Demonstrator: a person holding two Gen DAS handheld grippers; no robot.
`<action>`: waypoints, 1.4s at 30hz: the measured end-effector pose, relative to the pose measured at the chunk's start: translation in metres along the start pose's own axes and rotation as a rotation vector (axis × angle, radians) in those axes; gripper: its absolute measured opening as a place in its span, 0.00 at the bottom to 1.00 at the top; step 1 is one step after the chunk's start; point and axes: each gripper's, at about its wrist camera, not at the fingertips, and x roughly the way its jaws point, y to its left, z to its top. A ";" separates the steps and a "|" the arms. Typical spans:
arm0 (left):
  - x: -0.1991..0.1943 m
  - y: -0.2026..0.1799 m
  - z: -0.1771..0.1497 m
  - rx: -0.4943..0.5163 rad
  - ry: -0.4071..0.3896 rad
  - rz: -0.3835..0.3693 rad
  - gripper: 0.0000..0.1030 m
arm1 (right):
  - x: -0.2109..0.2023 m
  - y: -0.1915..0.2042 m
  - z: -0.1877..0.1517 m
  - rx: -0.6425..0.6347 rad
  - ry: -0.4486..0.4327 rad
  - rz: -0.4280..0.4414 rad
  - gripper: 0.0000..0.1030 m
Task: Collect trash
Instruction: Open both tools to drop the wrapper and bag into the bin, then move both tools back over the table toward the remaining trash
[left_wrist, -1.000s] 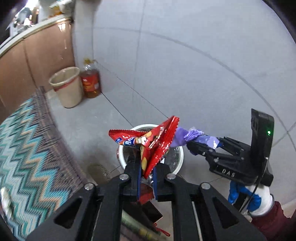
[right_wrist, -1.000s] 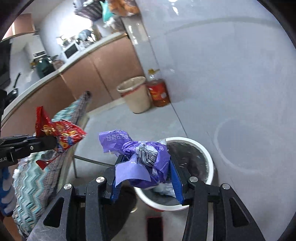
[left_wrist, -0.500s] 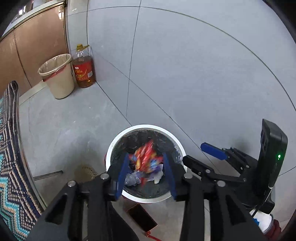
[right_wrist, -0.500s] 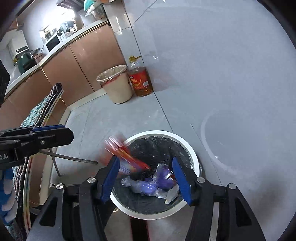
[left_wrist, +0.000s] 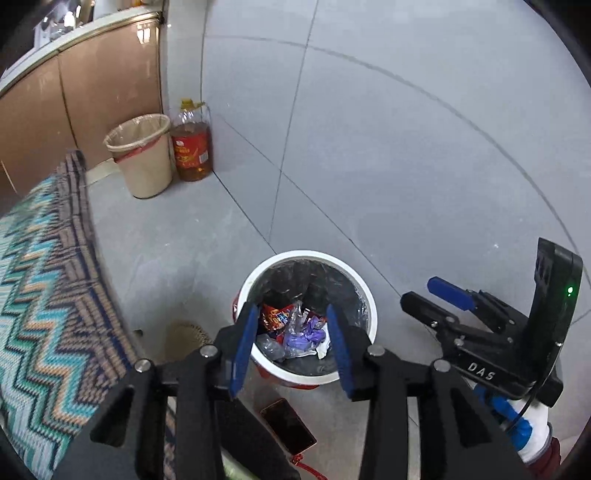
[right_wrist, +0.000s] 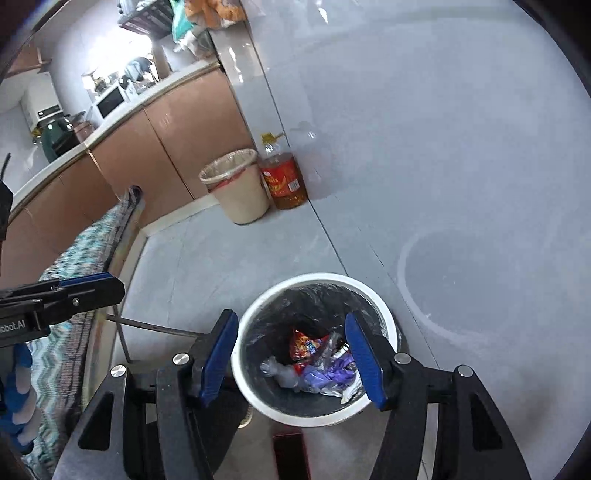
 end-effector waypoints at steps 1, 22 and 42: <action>-0.007 0.001 -0.002 -0.002 -0.010 0.001 0.36 | -0.007 0.005 0.000 -0.007 -0.011 0.003 0.58; -0.219 0.074 -0.083 -0.105 -0.424 0.145 0.41 | -0.115 0.174 0.010 -0.243 -0.238 0.174 0.95; -0.345 0.150 -0.183 -0.292 -0.594 0.337 0.49 | -0.183 0.283 -0.012 -0.372 -0.306 0.433 1.00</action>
